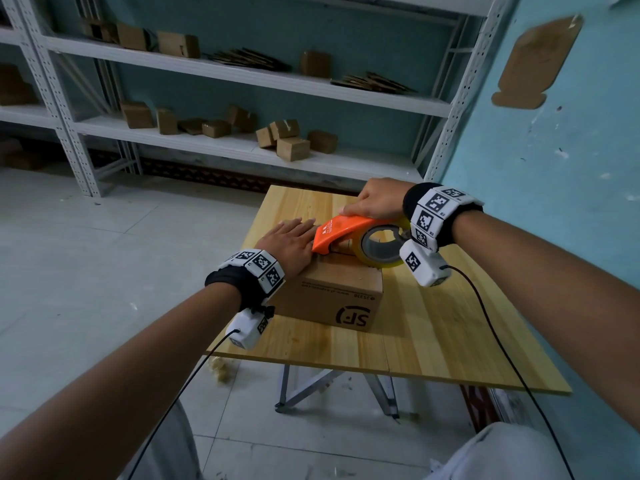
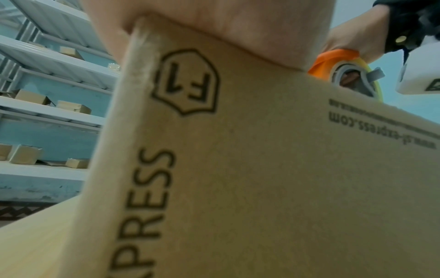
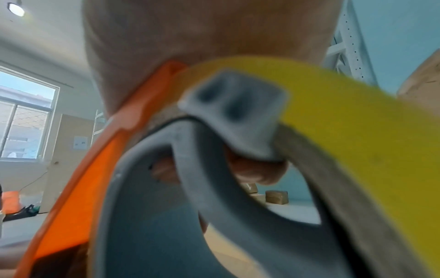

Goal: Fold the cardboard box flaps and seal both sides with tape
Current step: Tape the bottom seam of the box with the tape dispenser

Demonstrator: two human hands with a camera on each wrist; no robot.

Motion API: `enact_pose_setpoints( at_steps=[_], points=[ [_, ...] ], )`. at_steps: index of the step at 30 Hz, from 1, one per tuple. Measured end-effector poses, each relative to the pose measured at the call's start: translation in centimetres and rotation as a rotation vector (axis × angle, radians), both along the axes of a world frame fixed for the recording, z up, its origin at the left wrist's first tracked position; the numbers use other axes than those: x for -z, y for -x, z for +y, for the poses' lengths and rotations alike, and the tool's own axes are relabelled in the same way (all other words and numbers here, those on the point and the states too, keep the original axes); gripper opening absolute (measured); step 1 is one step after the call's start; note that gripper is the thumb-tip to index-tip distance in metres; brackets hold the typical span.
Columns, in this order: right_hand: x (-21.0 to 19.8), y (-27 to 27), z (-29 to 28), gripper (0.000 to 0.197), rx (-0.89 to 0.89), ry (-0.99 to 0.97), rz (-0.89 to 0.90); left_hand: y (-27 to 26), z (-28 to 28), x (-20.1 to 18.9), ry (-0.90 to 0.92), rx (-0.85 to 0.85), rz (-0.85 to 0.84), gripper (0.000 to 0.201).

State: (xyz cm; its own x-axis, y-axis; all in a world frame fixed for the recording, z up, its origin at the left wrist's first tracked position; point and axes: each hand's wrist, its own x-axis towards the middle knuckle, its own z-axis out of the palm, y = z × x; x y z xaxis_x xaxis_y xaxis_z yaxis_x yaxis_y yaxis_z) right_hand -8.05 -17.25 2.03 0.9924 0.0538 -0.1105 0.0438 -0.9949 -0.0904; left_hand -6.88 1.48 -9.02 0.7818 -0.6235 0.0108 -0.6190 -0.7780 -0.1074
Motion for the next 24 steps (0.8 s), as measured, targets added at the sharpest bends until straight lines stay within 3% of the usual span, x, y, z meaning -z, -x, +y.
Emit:
enact_pose_setpoints(
  at_steps=[14,24],
  points=[
    [-0.7,-0.25,-0.28,0.061,-0.074,0.053,0.039,0.55,0.18,-0.46,-0.112,0.07,-0.065,0.051],
    [-0.63,-0.21,-0.46,0.06,-0.061,0.06,0.031,0.33,0.2,-0.58,-0.054,0.038,0.011,0.051]
  ],
)
